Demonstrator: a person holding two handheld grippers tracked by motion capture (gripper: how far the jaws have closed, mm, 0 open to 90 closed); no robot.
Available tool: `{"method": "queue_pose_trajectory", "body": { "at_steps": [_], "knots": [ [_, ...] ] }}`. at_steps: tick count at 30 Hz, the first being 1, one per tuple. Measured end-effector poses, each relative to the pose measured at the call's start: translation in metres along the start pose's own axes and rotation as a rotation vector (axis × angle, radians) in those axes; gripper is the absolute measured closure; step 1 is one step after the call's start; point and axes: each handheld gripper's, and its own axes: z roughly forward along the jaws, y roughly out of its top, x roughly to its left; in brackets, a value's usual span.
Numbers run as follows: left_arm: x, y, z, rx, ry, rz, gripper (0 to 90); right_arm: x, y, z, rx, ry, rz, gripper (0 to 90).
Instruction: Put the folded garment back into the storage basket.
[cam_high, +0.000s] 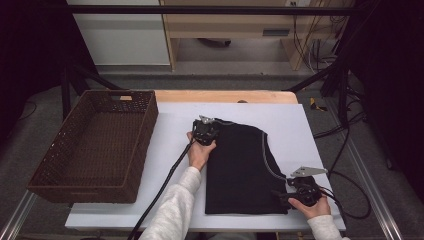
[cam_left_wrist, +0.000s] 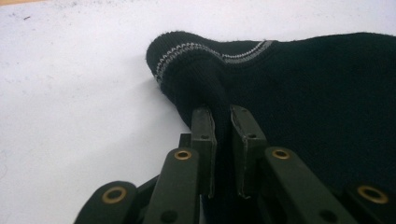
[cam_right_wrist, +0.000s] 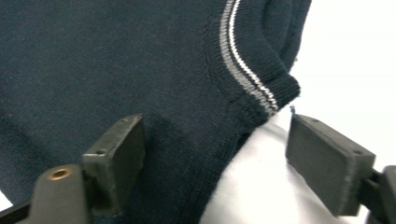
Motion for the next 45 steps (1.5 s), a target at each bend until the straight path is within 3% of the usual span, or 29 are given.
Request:
{"method": "queue_pose_trajectory", "body": {
  "at_steps": [4, 9, 18, 28, 45],
  "knots": [
    [0.0, 0.0, 0.0, 0.0, 0.002, -0.001, 81.0, 0.003, 0.0, 0.001, -0.007, -0.001, -0.01, 29.1],
    [0.0, 0.0, 0.0, 0.0, 0.003, -0.006, 81.3, 0.007, 0.002, 0.001, 0.0, 0.034, -0.022, 50.4],
    [0.0, 0.001, -0.001, -0.003, -0.001, -0.02, 82.0, 0.008, 0.005, 0.001, 0.012, 0.085, 0.013, 76.1],
    [0.0, 0.004, -0.006, -0.021, -0.021, -0.029, 82.7, 0.007, 0.009, -0.004, 0.012, 0.096, 0.016, 79.3],
    [-0.006, 0.019, -0.031, -0.087, -0.063, -0.025, 83.3, 0.009, 0.017, -0.016, -0.044, 0.129, 0.002, 79.9]
  ]
}}
